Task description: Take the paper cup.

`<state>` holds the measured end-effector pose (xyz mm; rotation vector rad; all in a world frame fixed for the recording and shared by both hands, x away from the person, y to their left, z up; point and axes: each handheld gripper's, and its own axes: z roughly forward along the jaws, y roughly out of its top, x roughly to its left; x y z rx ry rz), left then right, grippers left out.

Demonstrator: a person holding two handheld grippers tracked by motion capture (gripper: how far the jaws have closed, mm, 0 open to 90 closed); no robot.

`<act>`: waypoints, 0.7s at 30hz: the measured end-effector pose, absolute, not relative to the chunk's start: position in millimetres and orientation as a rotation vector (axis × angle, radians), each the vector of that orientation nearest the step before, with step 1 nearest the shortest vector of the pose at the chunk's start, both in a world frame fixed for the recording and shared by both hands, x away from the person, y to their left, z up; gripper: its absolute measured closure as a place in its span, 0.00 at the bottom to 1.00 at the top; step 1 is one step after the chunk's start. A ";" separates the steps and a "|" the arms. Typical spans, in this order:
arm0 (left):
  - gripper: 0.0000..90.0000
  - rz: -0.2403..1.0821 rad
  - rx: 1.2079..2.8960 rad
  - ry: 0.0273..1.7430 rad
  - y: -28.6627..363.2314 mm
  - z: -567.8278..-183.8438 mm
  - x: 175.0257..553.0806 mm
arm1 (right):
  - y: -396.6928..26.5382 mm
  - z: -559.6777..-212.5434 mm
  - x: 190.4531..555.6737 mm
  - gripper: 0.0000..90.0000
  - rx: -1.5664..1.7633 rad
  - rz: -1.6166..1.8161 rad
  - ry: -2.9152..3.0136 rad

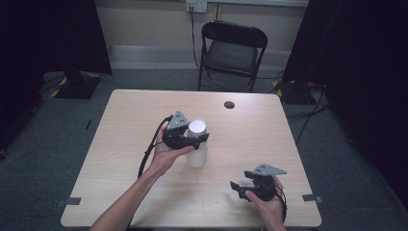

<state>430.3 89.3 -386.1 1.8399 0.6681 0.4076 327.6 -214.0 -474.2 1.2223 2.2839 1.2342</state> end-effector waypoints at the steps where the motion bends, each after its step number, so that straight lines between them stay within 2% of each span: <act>1: 0.34 0.410 1.841 0.667 89.6 -385.7 429.9 | -214.3 -473.9 327.4 0.28 1.227 1.238 2.284; 21: 0.35 0.405 1.756 0.643 97.0 -367.3 423.4 | -211.7 -473.5 326.2 0.28 1.205 1.252 2.298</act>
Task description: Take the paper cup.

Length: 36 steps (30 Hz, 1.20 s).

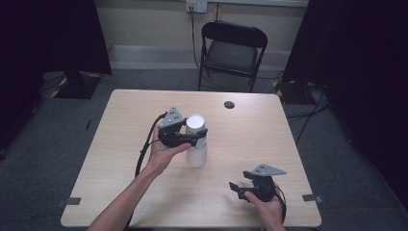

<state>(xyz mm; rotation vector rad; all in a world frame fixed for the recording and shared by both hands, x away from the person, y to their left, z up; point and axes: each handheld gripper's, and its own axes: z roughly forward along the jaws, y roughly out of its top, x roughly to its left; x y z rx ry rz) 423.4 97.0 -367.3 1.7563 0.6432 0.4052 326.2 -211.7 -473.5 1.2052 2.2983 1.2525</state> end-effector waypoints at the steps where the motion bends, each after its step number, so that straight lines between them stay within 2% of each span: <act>1: 0.35 0.406 1.751 0.641 96.7 -365.8 422.6 | -211.7 -473.6 326.3 0.28 1.203 1.252 2.298; 24: 0.36 0.429 1.675 0.616 102.9 -343.6 411.9 | -212.2 -474.2 326.1 0.29 1.210 1.255 2.293; 27: 0.36 0.426 1.692 0.612 103.7 -341.1 407.8 | -213.1 -473.0 325.7 0.32 1.226 1.241 2.280; 36: 0.36 0.421 1.681 0.643 121.0 -334.1 394.2 | -208.3 -465.0 324.2 0.34 1.209 1.202 2.244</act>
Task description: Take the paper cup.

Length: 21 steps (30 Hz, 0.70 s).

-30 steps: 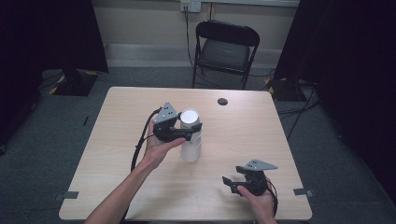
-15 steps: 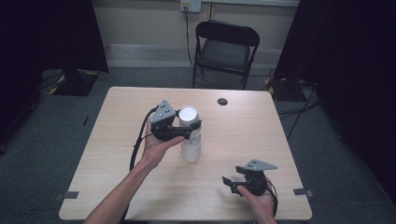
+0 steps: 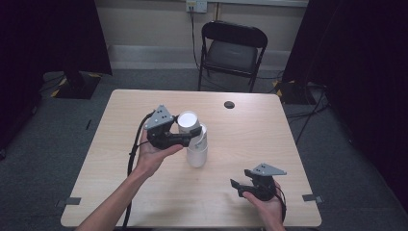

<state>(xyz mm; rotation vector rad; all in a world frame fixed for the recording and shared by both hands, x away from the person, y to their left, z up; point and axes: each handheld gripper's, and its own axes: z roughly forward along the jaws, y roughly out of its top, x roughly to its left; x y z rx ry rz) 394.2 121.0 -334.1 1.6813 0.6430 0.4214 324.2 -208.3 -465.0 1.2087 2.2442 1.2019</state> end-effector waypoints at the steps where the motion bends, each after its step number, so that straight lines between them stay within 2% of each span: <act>1: 0.36 0.430 1.686 0.646 123.0 -333.5 393.4 | -207.2 -464.5 325.7 0.34 1.199 1.192 2.254; 8: 0.36 0.405 1.687 0.678 134.6 -337.3 383.3 | -192.9 -447.1 333.4 0.36 1.123 1.233 2.254; 10: 0.36 0.381 1.698 0.685 136.4 -342.3 380.5 | -186.2 -442.5 335.2 0.40 1.096 1.242 2.253; 13: 0.36 0.363 1.699 0.689 138.4 -349.8 374.6 | -173.5 -439.1 337.1 0.41 1.051 1.264 2.267; 15: 0.36 0.324 1.692 0.703 140.1 -353.4 369.7 | -165.9 -437.0 336.7 0.42 1.020 1.263 2.287; 21: 0.37 0.325 1.702 0.704 145.8 -357.6 354.2 | -151.0 -428.6 329.1 0.43 0.950 1.305 2.301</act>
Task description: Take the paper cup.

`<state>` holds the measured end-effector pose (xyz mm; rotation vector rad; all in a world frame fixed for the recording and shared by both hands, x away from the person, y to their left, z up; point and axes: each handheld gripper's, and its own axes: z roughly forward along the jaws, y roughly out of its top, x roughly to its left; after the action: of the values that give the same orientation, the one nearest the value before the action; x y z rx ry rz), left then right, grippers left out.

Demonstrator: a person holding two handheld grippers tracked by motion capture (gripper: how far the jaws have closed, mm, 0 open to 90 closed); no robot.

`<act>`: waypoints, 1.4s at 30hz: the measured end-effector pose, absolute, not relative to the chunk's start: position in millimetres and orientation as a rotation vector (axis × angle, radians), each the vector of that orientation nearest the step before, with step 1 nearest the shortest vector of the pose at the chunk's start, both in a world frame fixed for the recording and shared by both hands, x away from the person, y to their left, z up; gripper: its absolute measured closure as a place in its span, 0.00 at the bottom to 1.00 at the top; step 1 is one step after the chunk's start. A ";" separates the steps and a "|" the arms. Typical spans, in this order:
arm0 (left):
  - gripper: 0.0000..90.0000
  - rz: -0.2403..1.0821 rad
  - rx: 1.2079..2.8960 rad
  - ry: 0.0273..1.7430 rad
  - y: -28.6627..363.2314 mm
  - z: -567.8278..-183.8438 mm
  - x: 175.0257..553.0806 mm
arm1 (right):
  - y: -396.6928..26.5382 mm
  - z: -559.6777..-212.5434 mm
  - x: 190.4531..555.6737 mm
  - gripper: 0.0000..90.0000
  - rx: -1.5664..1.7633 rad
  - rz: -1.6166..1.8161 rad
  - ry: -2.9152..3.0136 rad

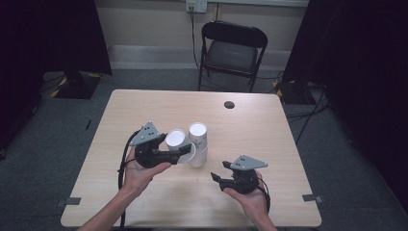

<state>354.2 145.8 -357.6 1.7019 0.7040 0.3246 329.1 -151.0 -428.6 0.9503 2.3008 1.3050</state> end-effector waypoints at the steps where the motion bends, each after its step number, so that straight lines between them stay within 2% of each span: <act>1: 0.37 0.315 1.706 0.707 147.2 -359.2 352.4 | -148.5 -427.3 327.9 0.43 0.938 1.308 2.310; 13: 0.38 0.194 1.709 0.800 161.1 -389.6 343.0 | -122.9 -424.3 326.5 0.50 0.828 1.392 2.354; 25: 0.40 -0.005 1.683 0.852 166.0 -413.5 338.8 | -92.9 -432.2 323.5 0.58 0.709 1.427 2.408; 42: 0.40 -0.176 1.599 0.832 157.2 -415.2 333.9 | -90.5 -440.2 321.1 0.69 0.667 1.456 2.364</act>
<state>333.9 157.2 -415.2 1.5989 0.8322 -0.1763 321.1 -90.5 -440.2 0.6675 2.3640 1.4559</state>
